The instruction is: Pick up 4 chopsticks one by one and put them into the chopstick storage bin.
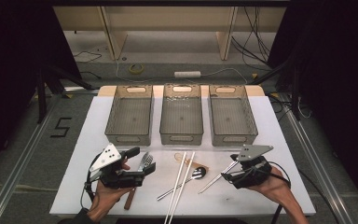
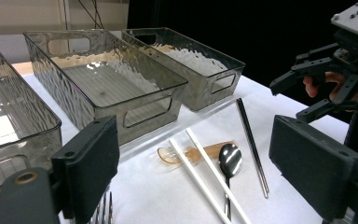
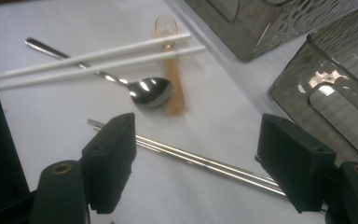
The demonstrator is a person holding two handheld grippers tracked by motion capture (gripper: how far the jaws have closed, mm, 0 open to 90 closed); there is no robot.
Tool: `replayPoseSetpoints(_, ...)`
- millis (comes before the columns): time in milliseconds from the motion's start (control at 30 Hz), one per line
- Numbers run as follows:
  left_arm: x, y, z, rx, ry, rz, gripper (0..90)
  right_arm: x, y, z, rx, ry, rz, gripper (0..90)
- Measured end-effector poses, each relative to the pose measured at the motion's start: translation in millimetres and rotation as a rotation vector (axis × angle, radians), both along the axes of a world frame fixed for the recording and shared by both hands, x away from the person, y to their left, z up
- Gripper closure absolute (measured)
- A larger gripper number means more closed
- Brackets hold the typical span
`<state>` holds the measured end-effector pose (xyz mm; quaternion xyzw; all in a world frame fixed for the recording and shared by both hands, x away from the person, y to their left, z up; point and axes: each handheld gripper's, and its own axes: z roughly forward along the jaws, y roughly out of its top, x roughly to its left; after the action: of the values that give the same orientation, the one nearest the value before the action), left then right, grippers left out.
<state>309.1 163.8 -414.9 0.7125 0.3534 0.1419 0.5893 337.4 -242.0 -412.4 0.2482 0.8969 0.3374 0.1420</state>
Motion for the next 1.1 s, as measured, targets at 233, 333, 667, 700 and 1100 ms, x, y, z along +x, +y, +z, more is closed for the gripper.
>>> replayPoseSetpoints(233,0.0,-0.1,-0.1,-0.001,0.000,0.000,15.4,17.3,8.1,-4.3,-0.156,0.047,0.097,32.9)
replayPoseSetpoints(333,0.3,-0.2,-0.2,0.001,0.001,-0.001,15.4,21.2,11.9,-8.3,-0.179,0.063,0.114,32.9)
replayPoseSetpoints(667,0.2,-0.3,0.0,0.002,-0.002,-0.001,15.4,33.7,16.5,-28.1,-0.313,0.107,0.129,32.8)
replayPoseSetpoints(700,-0.2,-0.3,0.1,0.003,-0.003,-0.001,15.4,34.8,16.0,-29.3,-0.320,0.110,0.132,32.8)
replayPoseSetpoints(1100,-0.4,-0.6,0.4,0.003,-0.006,-0.004,15.4,48.7,12.2,-41.8,-0.354,0.161,0.130,31.7)
